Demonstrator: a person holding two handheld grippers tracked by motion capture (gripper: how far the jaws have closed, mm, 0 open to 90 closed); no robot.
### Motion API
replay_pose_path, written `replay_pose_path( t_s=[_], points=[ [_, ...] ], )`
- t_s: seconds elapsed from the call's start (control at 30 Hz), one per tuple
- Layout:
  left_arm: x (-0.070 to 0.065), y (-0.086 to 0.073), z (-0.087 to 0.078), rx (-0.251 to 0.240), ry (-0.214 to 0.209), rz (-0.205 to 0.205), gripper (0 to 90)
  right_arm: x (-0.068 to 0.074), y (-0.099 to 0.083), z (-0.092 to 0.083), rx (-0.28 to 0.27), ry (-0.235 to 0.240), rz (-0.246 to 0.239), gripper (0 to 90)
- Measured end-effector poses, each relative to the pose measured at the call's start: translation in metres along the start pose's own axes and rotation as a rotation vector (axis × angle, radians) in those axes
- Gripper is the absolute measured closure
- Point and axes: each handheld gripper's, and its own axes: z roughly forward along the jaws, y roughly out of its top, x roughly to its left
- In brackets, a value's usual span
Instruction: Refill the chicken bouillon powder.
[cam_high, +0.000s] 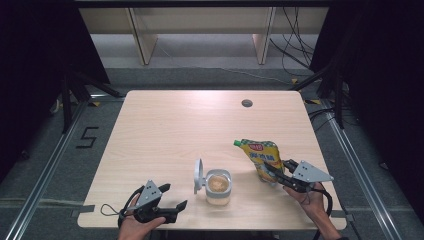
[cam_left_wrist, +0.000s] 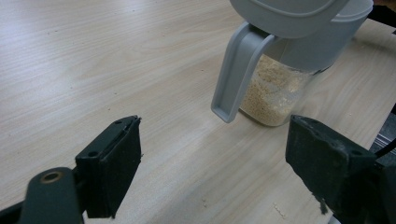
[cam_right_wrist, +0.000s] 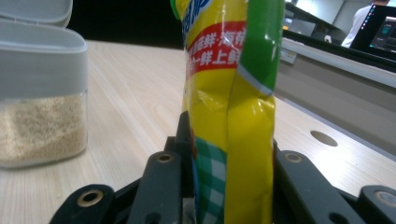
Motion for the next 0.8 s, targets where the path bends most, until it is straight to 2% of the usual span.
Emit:
replay_pose_path(
  t_s=[0.07, 0.13, 0.17, 0.2, 0.23, 0.3, 0.4, 0.53, 0.57, 0.63, 0.67, 0.7, 0.8],
  points=[
    [-0.001, 0.0, -0.001, 0.011, 0.005, 0.004, 18.0, 0.003, 0.002, -0.001, 0.008, -0.018, -0.012, 72.6],
    [0.0, 0.0, 0.0, 0.006, 0.001, 0.006, 18.0, 0.004, 0.003, -0.002, 0.017, -0.014, -0.016, 72.6],
    [0.0, 0.0, 0.0, 0.005, 0.0, 0.005, 18.0, 0.004, 0.003, -0.003, 0.029, -0.006, -0.005, 72.6],
    [0.0, 0.0, -0.001, 0.003, 0.001, 0.002, 18.0, 0.005, 0.003, -0.003, 0.033, -0.026, 0.006, 72.5],
    [0.0, 0.0, -0.001, 0.003, 0.002, 0.003, 18.0, 0.007, 0.004, -0.005, 0.045, -0.025, 0.038, 72.5],
    [0.001, 0.0, -0.001, 0.005, 0.001, 0.015, 18.0, 0.006, 0.004, -0.007, 0.053, -0.021, 0.039, 72.1],
    [0.0, 0.0, 0.0, 0.0, 0.002, -0.002, 18.0, 0.004, 0.004, -0.01, 0.059, -0.035, 0.021, 71.8],
    [0.001, 0.0, -0.001, 0.002, -0.001, 0.011, 18.0, 0.004, 0.004, -0.013, 0.064, -0.041, 0.024, 71.4],
    [0.001, 0.0, -0.001, 0.004, 0.004, 0.003, 18.0, 0.005, 0.003, -0.015, 0.076, -0.032, 0.067, 71.0],
    [0.0, 0.0, -0.001, -0.001, 0.0, 0.005, 18.0, 0.004, 0.002, -0.016, 0.063, -0.052, 0.059, 70.5],
    [0.0, 0.0, -0.001, -0.001, 0.0, 0.005, 18.0, 0.004, 0.002, -0.016, 0.063, -0.052, 0.059, 70.5],
    [0.0, 0.0, -0.001, 0.003, 0.002, 0.003, 18.0, 0.005, 0.002, -0.019, 0.077, -0.033, 0.079, 70.1],
    [0.0, 0.0, 0.0, 0.004, 0.002, 0.005, 18.0, 0.006, 0.001, -0.02, 0.073, -0.042, 0.084, 69.4]
  ],
)
